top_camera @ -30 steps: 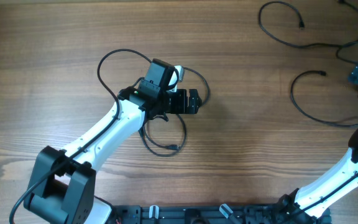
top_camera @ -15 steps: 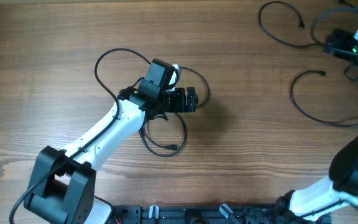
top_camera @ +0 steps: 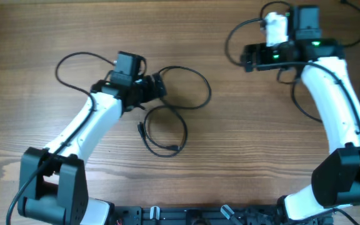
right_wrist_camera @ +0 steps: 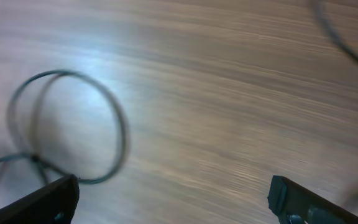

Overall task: Untangle cables
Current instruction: 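Move the right gripper to the remaining cable near the left gripper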

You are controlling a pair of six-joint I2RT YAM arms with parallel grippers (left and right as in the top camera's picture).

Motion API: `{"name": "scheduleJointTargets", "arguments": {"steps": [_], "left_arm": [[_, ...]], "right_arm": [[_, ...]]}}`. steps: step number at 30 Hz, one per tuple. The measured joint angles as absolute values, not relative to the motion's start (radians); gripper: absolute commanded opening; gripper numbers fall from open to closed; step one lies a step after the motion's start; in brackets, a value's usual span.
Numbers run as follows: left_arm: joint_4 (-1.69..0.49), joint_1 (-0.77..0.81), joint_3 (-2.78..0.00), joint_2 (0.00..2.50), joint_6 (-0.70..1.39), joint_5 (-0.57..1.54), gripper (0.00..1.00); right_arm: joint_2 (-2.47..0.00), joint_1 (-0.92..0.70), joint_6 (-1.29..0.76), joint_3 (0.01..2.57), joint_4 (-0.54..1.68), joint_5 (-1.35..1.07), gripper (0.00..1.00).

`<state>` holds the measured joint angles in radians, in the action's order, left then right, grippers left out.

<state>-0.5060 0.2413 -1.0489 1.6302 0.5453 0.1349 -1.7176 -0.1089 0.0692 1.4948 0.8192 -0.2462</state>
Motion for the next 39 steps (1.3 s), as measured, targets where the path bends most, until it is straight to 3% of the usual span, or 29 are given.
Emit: {"name": "scheduleJointTargets", "arguments": {"steps": [15, 27, 36, 39], "left_arm": [[-0.590, 0.005, -1.049, 1.630, 0.553, 0.128, 1.00], [-0.596, -0.026, -1.049, 1.630, 0.556, 0.127, 1.00], [-0.596, -0.026, -1.049, 1.630, 0.556, 0.127, 1.00], [-0.596, -0.026, -1.049, 1.630, 0.556, 0.127, 1.00]], "right_arm": [[-1.772, -0.414, 0.049, 1.492, 0.819, -0.419, 1.00], [-1.998, -0.662, -0.004, 1.485, 0.736, -0.376, 0.96], [-2.060, -0.711, -0.076, 1.480, 0.511, -0.210, 0.95], [-2.091, -0.711, -0.103, 1.480, 0.414, -0.164, 0.90]]}}
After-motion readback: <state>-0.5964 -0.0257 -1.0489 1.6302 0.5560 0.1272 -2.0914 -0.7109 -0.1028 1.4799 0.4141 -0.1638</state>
